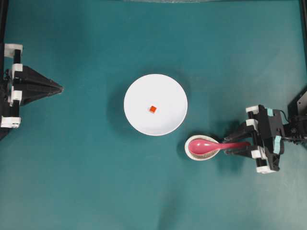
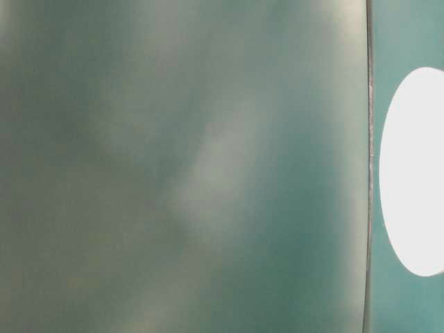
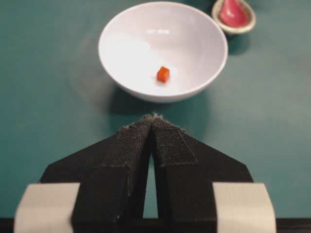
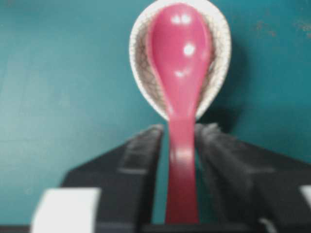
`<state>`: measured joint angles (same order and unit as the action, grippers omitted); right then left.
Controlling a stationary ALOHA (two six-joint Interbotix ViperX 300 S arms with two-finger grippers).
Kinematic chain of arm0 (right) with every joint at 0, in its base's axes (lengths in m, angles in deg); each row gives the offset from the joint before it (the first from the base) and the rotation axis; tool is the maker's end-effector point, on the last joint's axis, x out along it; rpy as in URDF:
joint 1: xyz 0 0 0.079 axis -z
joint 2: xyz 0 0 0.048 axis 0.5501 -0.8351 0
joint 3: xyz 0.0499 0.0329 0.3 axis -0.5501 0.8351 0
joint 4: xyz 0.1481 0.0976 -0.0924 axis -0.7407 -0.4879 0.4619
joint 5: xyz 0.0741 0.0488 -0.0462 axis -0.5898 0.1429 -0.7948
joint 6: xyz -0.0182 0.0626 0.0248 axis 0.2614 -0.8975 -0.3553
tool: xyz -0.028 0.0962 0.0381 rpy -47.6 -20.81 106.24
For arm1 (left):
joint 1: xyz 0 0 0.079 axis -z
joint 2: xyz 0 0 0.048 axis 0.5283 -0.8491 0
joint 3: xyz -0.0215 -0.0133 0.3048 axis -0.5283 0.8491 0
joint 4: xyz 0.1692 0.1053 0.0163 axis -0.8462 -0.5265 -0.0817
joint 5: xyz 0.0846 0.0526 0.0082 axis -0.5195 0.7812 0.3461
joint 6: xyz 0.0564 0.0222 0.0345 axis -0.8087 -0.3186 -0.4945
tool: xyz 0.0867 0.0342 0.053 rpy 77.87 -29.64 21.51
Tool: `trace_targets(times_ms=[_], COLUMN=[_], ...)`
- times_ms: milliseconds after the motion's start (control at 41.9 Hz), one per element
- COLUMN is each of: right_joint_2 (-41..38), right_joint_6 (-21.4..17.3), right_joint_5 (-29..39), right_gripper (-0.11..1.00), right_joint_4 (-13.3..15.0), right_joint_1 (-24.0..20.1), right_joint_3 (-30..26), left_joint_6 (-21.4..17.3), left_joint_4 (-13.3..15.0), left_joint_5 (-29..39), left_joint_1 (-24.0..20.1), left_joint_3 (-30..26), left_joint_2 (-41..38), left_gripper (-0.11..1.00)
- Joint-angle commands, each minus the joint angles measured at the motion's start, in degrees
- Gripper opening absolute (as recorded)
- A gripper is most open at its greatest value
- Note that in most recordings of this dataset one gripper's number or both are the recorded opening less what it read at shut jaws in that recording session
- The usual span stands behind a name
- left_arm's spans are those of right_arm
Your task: Grip the spoon and scoop the red block from the bowl with right arm.
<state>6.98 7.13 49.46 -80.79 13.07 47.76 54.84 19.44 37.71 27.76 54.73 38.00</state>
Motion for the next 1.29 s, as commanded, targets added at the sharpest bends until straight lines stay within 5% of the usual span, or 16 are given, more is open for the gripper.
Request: trace_targets(times_ms=[0, 119, 382, 692, 1265], right_joint_2=[0.88, 0.79, 0.88, 0.79, 0.79], right_joint_6=[0.18, 0.88, 5.54, 6.06, 8.0], right_joint_5=[-0.09, 0.35, 0.09, -0.09, -0.44], right_gripper=[0.49, 0.57, 0.57, 0.56, 0.44], right_joint_4=[0.18, 0.26, 0.44, 0.44, -0.97], right_joint_1=[-0.18, -0.18, -0.26, -0.26, -0.26], right_joint_3=[-0.7, -0.7, -0.62, -0.26, -0.26], left_joint_6=[0.0, 0.0, 0.0, 0.09, 1.05], left_joint_4=[0.0, -0.09, 0.0, 0.0, 0.0], left_joint_5=[-0.09, 0.26, 0.7, 0.7, 0.62], left_joint_1=[-0.09, -0.09, -0.09, -0.09, -0.18], left_joint_3=[-0.53, -0.53, -0.53, -0.53, -0.53], left_joint_2=[-0.44, -0.44, -0.44, -0.44, -0.44], left_gripper=[0.01, 0.01, 0.01, 0.01, 0.01])
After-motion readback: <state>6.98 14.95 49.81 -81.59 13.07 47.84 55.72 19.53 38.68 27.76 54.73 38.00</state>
